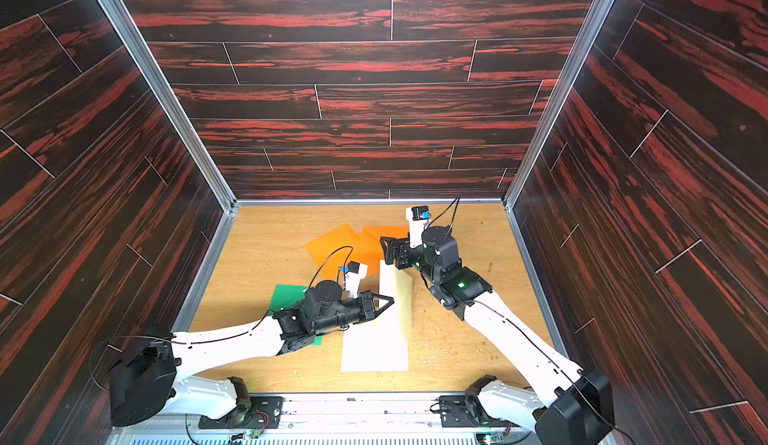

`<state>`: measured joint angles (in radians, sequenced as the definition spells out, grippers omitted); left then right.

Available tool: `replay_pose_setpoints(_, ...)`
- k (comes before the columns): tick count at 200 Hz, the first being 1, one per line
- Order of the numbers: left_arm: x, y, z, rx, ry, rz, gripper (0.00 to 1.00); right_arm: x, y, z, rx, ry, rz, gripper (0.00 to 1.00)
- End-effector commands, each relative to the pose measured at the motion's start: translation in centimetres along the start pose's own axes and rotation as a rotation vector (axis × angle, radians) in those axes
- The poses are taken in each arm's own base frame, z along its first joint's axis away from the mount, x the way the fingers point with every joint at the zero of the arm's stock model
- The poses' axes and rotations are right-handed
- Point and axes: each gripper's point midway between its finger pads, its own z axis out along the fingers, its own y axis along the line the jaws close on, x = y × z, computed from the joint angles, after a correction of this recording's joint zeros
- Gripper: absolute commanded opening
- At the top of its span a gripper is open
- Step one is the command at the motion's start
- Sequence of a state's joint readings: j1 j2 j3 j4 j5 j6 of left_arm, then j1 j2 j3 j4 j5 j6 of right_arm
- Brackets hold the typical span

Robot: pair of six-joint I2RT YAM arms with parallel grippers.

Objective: Sort the scattered colored papers by color
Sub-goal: Place the colored paper.

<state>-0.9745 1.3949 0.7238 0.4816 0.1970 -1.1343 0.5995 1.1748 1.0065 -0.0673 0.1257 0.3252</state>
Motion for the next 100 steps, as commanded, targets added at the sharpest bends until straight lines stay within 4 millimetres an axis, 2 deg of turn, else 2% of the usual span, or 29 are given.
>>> replay_pose_setpoints(1, 1.4, 3.3, 0.2, -0.053, 0.013, -0.053, 0.0, -0.6, 0.1, -0.6, 0.004, -0.023, 0.001, 0.88)
replay_pose_setpoints(18, 2.5, 5.8, 0.2, -0.093, 0.026, -0.092, 0.0, -0.8, 0.0, -0.7, 0.013, -0.028, -0.002, 0.88)
replay_pose_setpoints(46, 3.8, 8.7, -0.1, -0.144, 0.039, -0.125, 0.0, -0.8, -0.2, -0.7, 0.022, -0.028, -0.004, 0.88)
replay_pose_setpoints(69, 4.2, 10.0, -0.3, -0.191, 0.045, -0.118, 0.0, -0.5, -0.3, -0.5, 0.023, -0.017, -0.004, 0.88)
replay_pose_setpoints(100, 4.7, 10.7, -0.7, -0.236, 0.069, -0.087, 0.0, -0.1, -0.4, -0.3, 0.027, -0.01, -0.003, 0.89)
